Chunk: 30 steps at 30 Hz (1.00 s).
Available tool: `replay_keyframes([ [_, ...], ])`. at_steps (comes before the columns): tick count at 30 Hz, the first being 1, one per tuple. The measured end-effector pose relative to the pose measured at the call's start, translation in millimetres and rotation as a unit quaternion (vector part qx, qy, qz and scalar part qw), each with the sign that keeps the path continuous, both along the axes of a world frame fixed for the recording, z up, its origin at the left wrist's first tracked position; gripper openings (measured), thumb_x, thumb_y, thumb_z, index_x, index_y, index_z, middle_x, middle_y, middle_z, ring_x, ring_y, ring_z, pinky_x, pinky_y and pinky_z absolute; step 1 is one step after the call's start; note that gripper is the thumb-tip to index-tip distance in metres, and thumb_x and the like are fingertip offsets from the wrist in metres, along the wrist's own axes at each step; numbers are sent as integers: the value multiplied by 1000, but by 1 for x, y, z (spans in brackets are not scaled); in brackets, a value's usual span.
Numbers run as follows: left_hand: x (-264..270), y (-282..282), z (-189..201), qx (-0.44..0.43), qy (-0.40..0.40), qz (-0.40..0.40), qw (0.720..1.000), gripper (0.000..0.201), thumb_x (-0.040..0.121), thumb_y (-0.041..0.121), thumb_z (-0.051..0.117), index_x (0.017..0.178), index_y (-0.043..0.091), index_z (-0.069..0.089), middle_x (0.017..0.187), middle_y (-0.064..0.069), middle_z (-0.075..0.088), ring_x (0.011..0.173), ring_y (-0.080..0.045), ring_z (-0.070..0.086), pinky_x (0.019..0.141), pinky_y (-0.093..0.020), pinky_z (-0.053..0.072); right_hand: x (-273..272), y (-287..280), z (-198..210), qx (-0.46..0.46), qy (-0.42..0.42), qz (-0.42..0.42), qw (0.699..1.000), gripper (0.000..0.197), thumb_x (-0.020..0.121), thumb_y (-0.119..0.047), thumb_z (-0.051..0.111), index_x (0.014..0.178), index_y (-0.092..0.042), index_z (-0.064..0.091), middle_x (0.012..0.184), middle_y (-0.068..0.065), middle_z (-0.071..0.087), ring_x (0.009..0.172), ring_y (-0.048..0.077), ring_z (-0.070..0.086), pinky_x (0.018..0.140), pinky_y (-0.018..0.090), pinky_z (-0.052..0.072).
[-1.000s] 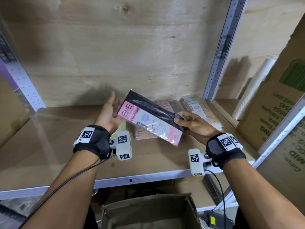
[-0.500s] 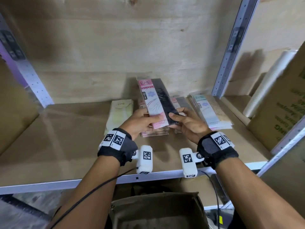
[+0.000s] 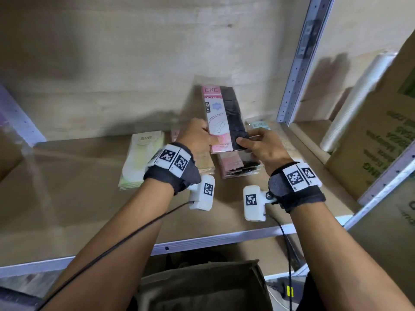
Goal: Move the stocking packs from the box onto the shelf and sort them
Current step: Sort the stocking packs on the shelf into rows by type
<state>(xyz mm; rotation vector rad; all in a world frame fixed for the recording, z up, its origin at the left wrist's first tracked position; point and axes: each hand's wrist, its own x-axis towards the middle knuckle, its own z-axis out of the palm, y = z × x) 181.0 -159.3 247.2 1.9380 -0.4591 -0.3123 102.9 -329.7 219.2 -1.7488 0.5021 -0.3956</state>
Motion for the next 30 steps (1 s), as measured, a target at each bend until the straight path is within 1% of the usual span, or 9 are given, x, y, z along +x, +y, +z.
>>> replay_keyframes([
  [3, 5, -20, 3, 65, 8, -17, 998, 43, 84, 2, 77, 124, -3, 62, 127, -16, 68, 101, -31, 73, 86, -44, 61, 0, -12, 1, -38, 28, -23, 999, 30, 79, -21, 82, 103, -10, 67, 99, 9, 73, 91, 29, 72, 85, 48, 59],
  [6, 6, -34, -1, 138, 3, -11, 990, 48, 83, -1, 76, 127, -7, 59, 134, -20, 63, 111, -35, 68, 92, -44, 59, -2, -17, -1, -112, 55, -52, 991, 24, 78, -22, 83, 95, -11, 70, 96, 5, 73, 93, 22, 70, 85, 36, 58],
  [8, 4, -41, -3, 157, 11, 3, 988, 48, 83, 1, 76, 127, -8, 57, 134, -21, 62, 112, -36, 67, 93, -44, 58, -4, -17, -2, -136, 74, -57, 986, 20, 77, -20, 83, 90, -11, 71, 96, 6, 72, 96, 23, 68, 88, 36, 57],
  [11, 1, -47, -5, 182, 24, 22, 983, 51, 83, 2, 76, 128, -8, 55, 133, -23, 62, 112, -38, 67, 93, -45, 57, -7, -19, -3, -155, 110, -52, 980, 24, 77, -22, 83, 94, -11, 70, 102, 8, 71, 99, 23, 67, 90, 37, 55],
  [15, -6, -48, -6, 283, -52, 58, 956, 62, 75, 19, 87, 126, -1, 57, 127, -18, 65, 112, -32, 66, 95, -40, 56, -11, -19, 0, -183, 137, -43, 973, 26, 78, -22, 82, 96, -11, 68, 108, 8, 69, 99, 22, 63, 81, 28, 49],
  [17, -9, -49, -8, 314, -65, 62, 945, 65, 74, 22, 88, 127, -2, 57, 124, -17, 67, 110, -31, 67, 92, -37, 57, -13, -16, 2, -202, 157, -33, 966, 31, 79, -23, 81, 103, -7, 70, 111, 9, 68, 100, 22, 61, 81, 29, 49],
  [20, -12, -51, -13, 322, -43, 65, 943, 72, 76, 16, 87, 134, -5, 52, 120, -18, 69, 108, -30, 69, 91, -39, 59, -15, -13, 3, -219, 185, -22, 958, 38, 81, -24, 80, 112, -4, 68, 115, 12, 68, 107, 25, 62, 91, 34, 54],
  [24, -13, -54, -15, 332, -47, 61, 940, 58, 76, 16, 86, 124, -5, 60, 120, -18, 70, 108, -29, 70, 92, -38, 58, -18, -15, 5, -226, 208, -13, 952, 42, 82, -28, 79, 115, -4, 67, 115, 12, 68, 109, 26, 63, 94, 37, 54],
  [30, -11, -58, -18, 365, -67, 54, 927, 61, 75, 19, 87, 124, -6, 60, 122, -19, 68, 109, -30, 69, 91, -38, 59, -18, -12, 5, -239, 219, -14, 946, 49, 81, -28, 79, 122, -6, 63, 120, 11, 66, 111, 26, 62, 96, 37, 54],
])
